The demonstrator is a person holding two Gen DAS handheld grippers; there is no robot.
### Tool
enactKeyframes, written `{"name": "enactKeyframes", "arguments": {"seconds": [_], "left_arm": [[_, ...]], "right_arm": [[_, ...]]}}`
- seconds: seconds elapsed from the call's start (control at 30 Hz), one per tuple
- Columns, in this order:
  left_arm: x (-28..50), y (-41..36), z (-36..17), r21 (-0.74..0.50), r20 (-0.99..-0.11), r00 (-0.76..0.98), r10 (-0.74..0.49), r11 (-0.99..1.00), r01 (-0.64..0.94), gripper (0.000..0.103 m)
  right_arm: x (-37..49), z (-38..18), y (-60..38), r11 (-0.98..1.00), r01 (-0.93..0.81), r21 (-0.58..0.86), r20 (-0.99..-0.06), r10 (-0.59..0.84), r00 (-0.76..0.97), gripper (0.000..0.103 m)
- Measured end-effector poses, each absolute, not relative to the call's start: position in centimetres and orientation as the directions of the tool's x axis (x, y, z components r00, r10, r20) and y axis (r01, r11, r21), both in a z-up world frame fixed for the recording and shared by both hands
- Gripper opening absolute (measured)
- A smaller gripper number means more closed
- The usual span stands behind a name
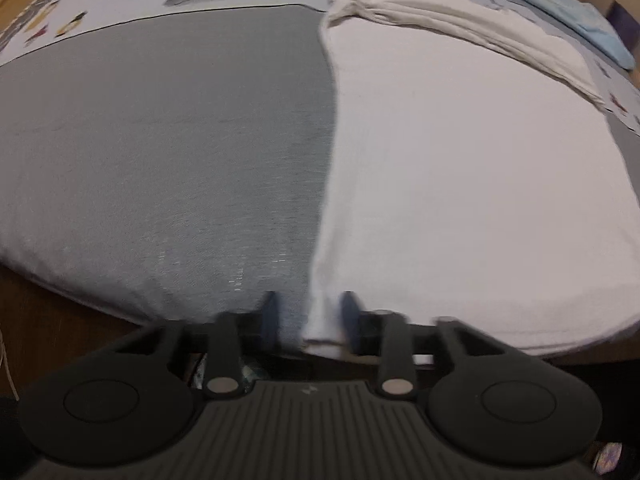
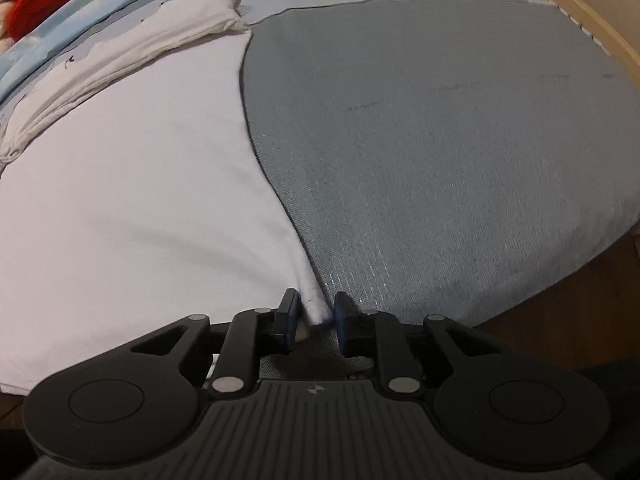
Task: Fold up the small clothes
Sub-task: 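Grasp the shirt hem with the left gripper while the right gripper grasps it too, then lift the hem with both grippers and fold it over toward the collar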
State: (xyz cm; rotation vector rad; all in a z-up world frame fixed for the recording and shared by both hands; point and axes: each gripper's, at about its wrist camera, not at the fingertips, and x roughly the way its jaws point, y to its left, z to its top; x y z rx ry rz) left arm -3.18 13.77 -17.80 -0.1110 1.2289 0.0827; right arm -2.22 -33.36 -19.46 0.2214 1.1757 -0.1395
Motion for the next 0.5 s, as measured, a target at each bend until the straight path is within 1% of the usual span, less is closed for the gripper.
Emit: {"name": "enactKeyframes", "arguments": {"seconds": [0.03,0.07,0.13,0.2,0.33,0.5], "left_arm": [[-3.3,13.5,-17.8,-0.041,-0.941,0.339,-0.002,0.993,-0.110,0.010],[-3.3,13.3,-17.7,-0.026,-0.938,0.347,0.010,0.995,-0.099,0.008],[-3.4,12.7,-17.4,-0.004,-0.930,0.367,0.026,0.997,-0.081,0.007],[-3.6,12.2,-16.6,0.005,-0.914,0.404,0.029,0.998,-0.060,0.006],[-3.5,12.0,-13.2,-0.028,-0.870,0.493,-0.002,0.999,-0.045,0.006],[-3.9,12.3,-7.6,-0.061,-0.809,0.587,-0.038,0.998,-0.020,0.006]], "right_arm": [[-2.3,-19.4,-33.2,0.972,0.214,0.099,-0.924,0.009,0.383,0.016],[-2.4,-19.3,-33.1,0.973,0.206,0.104,-0.921,0.016,0.388,0.008],[-2.3,-18.7,-32.8,0.975,0.198,0.100,-0.906,0.007,0.423,0.007],[-2.6,-17.5,-33.0,0.970,0.203,0.132,-0.880,0.021,0.474,0.006],[-2.5,-13.5,-33.6,0.961,0.202,0.189,-0.816,0.039,0.576,0.006],[-3.4,-7.6,-35.7,0.948,0.150,0.280,-0.701,0.095,0.707,0.006]]}}
